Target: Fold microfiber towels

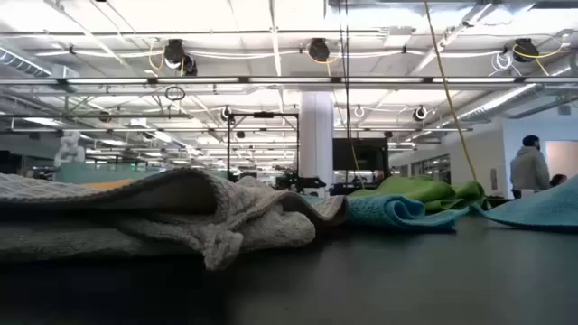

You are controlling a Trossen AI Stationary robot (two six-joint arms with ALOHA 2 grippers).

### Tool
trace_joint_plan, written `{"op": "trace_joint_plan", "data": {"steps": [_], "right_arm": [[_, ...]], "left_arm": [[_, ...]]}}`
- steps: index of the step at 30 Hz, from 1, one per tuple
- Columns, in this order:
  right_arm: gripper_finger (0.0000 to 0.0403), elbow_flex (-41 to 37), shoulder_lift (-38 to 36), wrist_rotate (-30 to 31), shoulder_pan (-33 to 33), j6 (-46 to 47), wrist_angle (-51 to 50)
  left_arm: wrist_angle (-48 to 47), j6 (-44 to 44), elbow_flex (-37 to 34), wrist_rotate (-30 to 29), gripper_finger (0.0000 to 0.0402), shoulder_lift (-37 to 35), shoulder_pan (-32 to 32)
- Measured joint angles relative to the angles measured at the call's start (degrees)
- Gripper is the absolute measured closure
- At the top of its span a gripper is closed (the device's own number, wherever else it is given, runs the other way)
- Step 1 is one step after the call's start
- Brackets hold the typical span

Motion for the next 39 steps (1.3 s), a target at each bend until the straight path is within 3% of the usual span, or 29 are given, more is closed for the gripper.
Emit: {"op": "trace_joint_plan", "data": {"steps": [26,39], "right_arm": [[0.0403,0.0,0.0,0.07,0.02,-0.01,0.02],[0.0403,0.0,0.24,0.15,-0.28,9.35,1.68]], "left_arm": [[0.0,-0.01,0.0,0.0,0.0369,-0.02,0.0],[0.0,-0.01,0.0,0.0,0.0369,-0.01,0.0]]}}
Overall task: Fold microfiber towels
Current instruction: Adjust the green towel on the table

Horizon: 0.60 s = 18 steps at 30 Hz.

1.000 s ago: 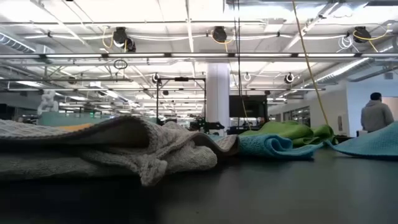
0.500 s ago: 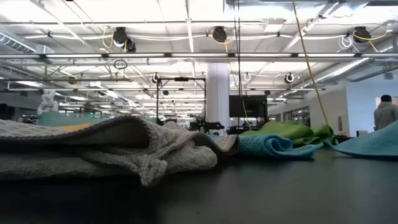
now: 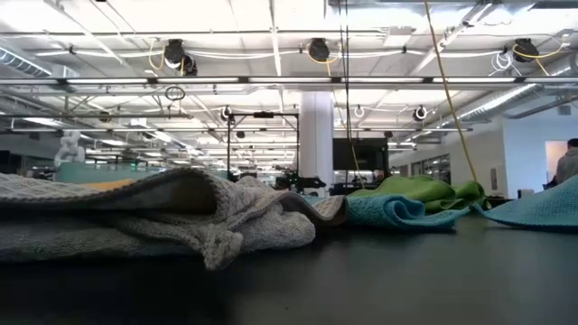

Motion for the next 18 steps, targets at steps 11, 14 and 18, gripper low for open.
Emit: {"op": "trace_joint_plan", "data": {"steps": [11,14,18], "right_arm": [[0.0403,0.0,0.0,-0.04,0.0,1.36,0.08],[0.0403,0.0,0.07,-0.04,0.0,3.2,0.05],[0.0403,0.0,0.07,-0.06,0.0,4.0,0.05]], "left_arm": [[0.0,-0.01,0.0,-0.02,0.0369,-0.01,0.0],[0.0,0.0,0.0,-0.01,0.0369,0.0,0.0],[0.0,0.0,0.0,-0.02,0.0369,-0.01,0.0]]}}
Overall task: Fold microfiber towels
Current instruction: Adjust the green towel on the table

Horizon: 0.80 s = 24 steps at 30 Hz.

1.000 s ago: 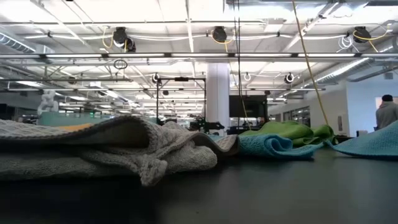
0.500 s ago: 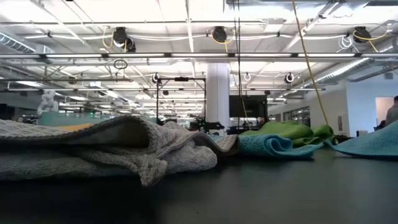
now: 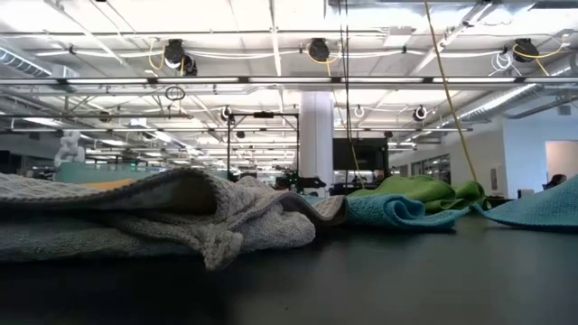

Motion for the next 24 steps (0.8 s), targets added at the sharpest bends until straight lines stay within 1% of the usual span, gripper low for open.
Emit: {"op": "trace_joint_plan", "data": {"steps": [10,15,20,24], "right_arm": [[0.0403,0.0,0.0,0.08,0.0,-0.09,-0.06],[0.0403,0.0,0.0,0.08,0.0,-0.26,-1.71],[0.0403,0.0,0.0,0.14,0.0,-4.59,-4.15],[0.0403,0.0,0.04,0.15,0.0,-5.18,-7.16]], "left_arm": [[0.0,0.01,0.0,0.02,0.0369,0.0,0.0],[0.0,0.01,0.0,0.01,0.0369,0.01,0.0],[0.0,-0.01,0.0,0.02,0.0369,0.02,0.0],[0.0,0.01,0.0,0.01,0.0369,0.01,0.0]]}}
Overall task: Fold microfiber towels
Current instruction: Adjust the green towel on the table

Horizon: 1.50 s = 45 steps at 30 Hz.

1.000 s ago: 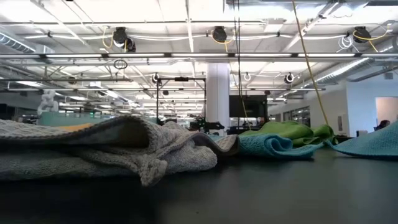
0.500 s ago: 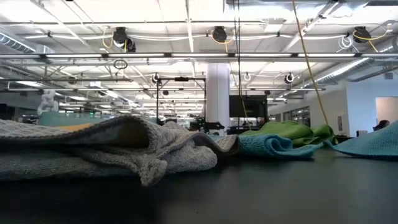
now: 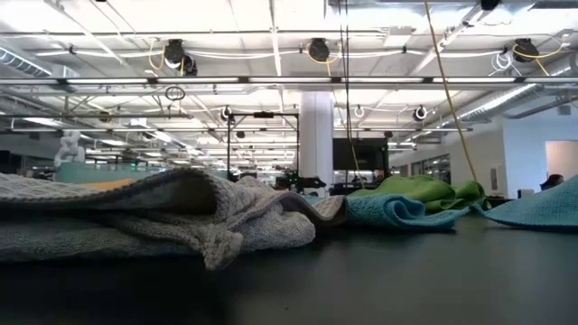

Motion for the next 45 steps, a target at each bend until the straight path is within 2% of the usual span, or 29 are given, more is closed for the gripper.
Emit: {"op": "trace_joint_plan", "data": {"steps": [6,10,15,19,22,45], "right_arm": [[0.0403,-0.17,0.01,0.0,0.0,0.94,-6.77],[0.0403,-3.12,0.06,0.0,-0.02,5.07,-6.0],[0.0403,-7.84,0.79,-0.38,-0.01,6.1,4.02],[0.0403,-9.64,1.84,-5.14,-0.02,6.66,18.3],[0.0403,-9.62,2.01,-7.7,-0.02,6.36,23.8],[0.0403,-9.64,7.85,-7.46,-0.02,0.79,23.09]], "left_arm": [[0.0,0.0,0.0,0.01,0.0369,-0.02,0.0],[0.0,-0.01,0.0,0.01,0.0369,0.0,0.0],[0.0,-0.01,0.0,0.01,0.0369,0.0,0.0],[0.0,-0.02,0.0,-0.01,0.0369,-0.01,0.0],[0.0,0.0,0.0,0.01,0.0369,0.01,0.0],[0.0,-0.02,0.0,-0.01,0.0369,0.01,0.0]]}}
